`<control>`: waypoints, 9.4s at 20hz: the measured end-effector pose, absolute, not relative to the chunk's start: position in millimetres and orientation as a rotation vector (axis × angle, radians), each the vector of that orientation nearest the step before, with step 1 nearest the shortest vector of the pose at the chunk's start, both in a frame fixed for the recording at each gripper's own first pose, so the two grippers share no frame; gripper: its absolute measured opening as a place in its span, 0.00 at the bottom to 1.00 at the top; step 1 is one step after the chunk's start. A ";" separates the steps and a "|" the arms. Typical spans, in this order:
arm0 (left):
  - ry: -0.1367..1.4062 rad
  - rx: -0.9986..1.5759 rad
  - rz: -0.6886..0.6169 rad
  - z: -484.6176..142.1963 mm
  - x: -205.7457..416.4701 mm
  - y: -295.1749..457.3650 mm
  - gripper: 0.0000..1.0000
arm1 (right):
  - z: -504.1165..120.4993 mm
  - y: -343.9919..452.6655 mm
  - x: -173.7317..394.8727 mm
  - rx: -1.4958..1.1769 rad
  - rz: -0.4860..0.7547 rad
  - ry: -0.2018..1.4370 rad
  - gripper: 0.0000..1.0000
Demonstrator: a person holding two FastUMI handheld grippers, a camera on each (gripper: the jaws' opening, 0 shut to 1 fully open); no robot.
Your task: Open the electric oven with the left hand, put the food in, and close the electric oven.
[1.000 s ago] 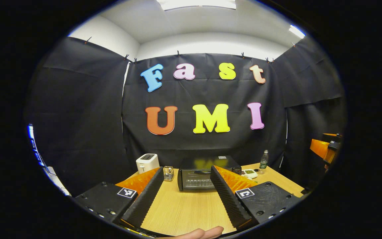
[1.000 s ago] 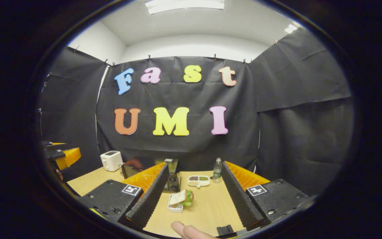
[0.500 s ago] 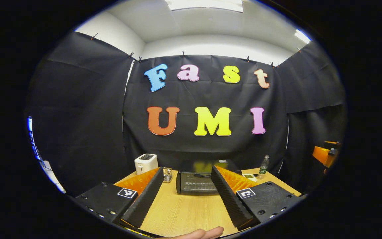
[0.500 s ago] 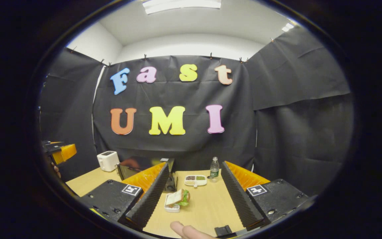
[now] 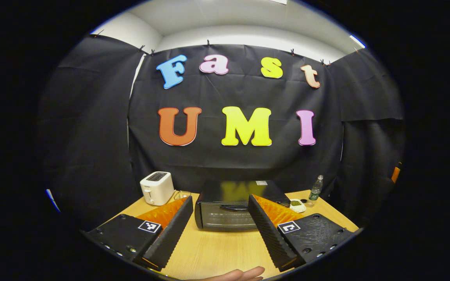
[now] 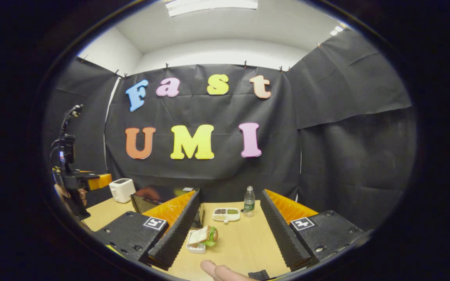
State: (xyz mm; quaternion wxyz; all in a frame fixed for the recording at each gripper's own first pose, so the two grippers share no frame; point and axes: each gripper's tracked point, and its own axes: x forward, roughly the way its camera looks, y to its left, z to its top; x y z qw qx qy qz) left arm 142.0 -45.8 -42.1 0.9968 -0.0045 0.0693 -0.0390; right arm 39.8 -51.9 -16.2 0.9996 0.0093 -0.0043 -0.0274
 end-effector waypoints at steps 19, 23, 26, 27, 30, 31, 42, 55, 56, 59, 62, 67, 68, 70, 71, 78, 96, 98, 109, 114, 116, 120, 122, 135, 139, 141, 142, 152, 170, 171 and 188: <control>0.515 0.030 -0.103 -185.6 306.1 -97.9 0.97 | -46.5 -120.2 86.3 -0.011 -0.159 -0.007 1.00; 0.531 0.013 -0.104 -184.8 302.8 -100.4 0.97 | -54.7 -123.3 86.9 0.016 -0.155 0.010 1.00; 0.547 0.036 -0.114 -186.6 294.4 -99.9 0.97 | -54.6 -123.7 84.7 0.021 -0.147 0.013 1.00; 0.556 0.038 -0.114 -187.2 290.4 -99.6 0.97 | -53.5 -123.5 83.1 0.019 -0.146 0.010 0.94; 0.582 0.036 -0.114 -189.0 274.4 -98.5 0.97 | -51.3 -120.7 77.0 0.021 -0.141 0.006 1.00; 0.586 0.043 -0.116 -189.4 268.9 -98.4 0.97 | -50.6 -119.2 74.4 0.022 -0.138 0.006 1.00; 0.630 0.053 -0.120 -233.5 185.7 -92.4 1.00 | -50.2 -113.1 48.3 0.027 -0.130 0.001 1.00; 0.711 0.057 -0.120 -313.1 143.5 -95.1 0.94 | -58.4 -110.3 41.5 0.021 -0.132 0.017 1.00; 0.719 0.060 -0.122 -319.4 142.0 -95.7 0.94 | -59.5 -110.6 42.8 0.019 -0.133 0.020 1.00; 0.724 0.041 -0.113 -328.2 140.6 -94.9 0.94 | -63.1 -106.3 46.9 0.039 -0.126 0.034 1.00; 0.686 0.032 -0.125 -316.6 137.8 -95.3 0.94 | -67.2 -105.7 55.7 0.046 -0.121 0.056 1.00; 0.483 0.052 -0.089 -244.5 129.2 -89.7 0.94 | -74.8 -95.1 95.9 0.054 -0.080 0.131 1.00; 0.444 0.051 -0.097 -227.0 124.1 -92.5 0.94 | -82.6 -91.4 106.8 0.062 -0.064 0.162 1.00; 0.353 0.058 -0.116 -191.4 114.1 -96.3 0.94 | -100.0 -82.7 131.0 0.083 -0.017 0.242 1.00; 0.305 0.060 -0.122 -171.4 109.1 -95.8 0.94 | -108.4 -78.8 142.1 0.092 0.007 0.282 1.00; 0.038 0.073 -0.091 -67.1 75.8 -76.6 0.94 | -170.9 -53.5 208.3 0.135 0.204 0.507 1.00; -0.097 0.085 0.017 -17.9 53.5 -50.0 0.97 | -302.5 9.8 259.7 0.472 0.602 1.137 0.80; -0.084 0.096 0.013 -21.9 57.1 -53.4 0.97 | -311.4 12.5 258.8 0.498 0.613 1.181 0.77; -0.022 0.084 -0.004 -52.9 70.9 -51.4 0.97 | -332.7 31.9 261.5 0.634 0.643 1.294 0.42; -0.027 0.066 -0.040 -53.3 60.5 -48.8 0.97 | -317.1 22.9 250.6 0.684 0.565 1.242 0.31; -0.030 0.059 -0.061 -53.3 54.7 -46.1 0.97 | -300.8 20.7 242.9 0.723 0.543 1.175 0.40; -0.043 0.051 -0.075 -53.5 39.1 -32.5 0.97 | -272.0 26.8 214.6 0.803 0.511 1.027 0.39; -0.041 0.035 -0.081 -54.8 32.9 -25.0 0.97 | -265.7 39.0 199.5 0.826 0.488 0.975 0.39; -0.040 -0.013 -0.119 -56.7 14.0 15.6 0.97 | -255.8 200.4 199.5 1.123 0.399 0.570 0.39; -0.024 -0.015 -0.135 -62.9 17.6 23.9 0.97 | -257.1 234.4 256.3 1.172 0.367 0.437 0.39; -0.028 -0.005 -0.124 -63.3 19.2 32.7 0.97 | -254.3 245.5 286.8 1.161 0.345 0.376 0.39; -0.025 -0.001 -0.125 -64.3 20.3 34.7 0.97 | -260.5 249.9 303.0 1.132 0.318 0.372 0.39; -0.013 -0.012 -0.139 -69.1 29.2 50.6 0.96 | -300.2 263.7 432.7 0.967 0.153 0.259 0.41; 0.029 -0.045 -0.165 -80.9 29.0 46.7 0.94 | -318.0 264.1 444.2 0.638 0.101 0.351 0.96; 0.033 -0.047 -0.164 -81.8 29.7 46.8 0.94 | -319.1 265.2 442.5 0.595 0.102 0.368 0.98; 0.057 -0.010 -0.110 -87.8 21.2 61.9 0.94 | -337.2 295.9 399.0 0.036 0.172 0.721 1.00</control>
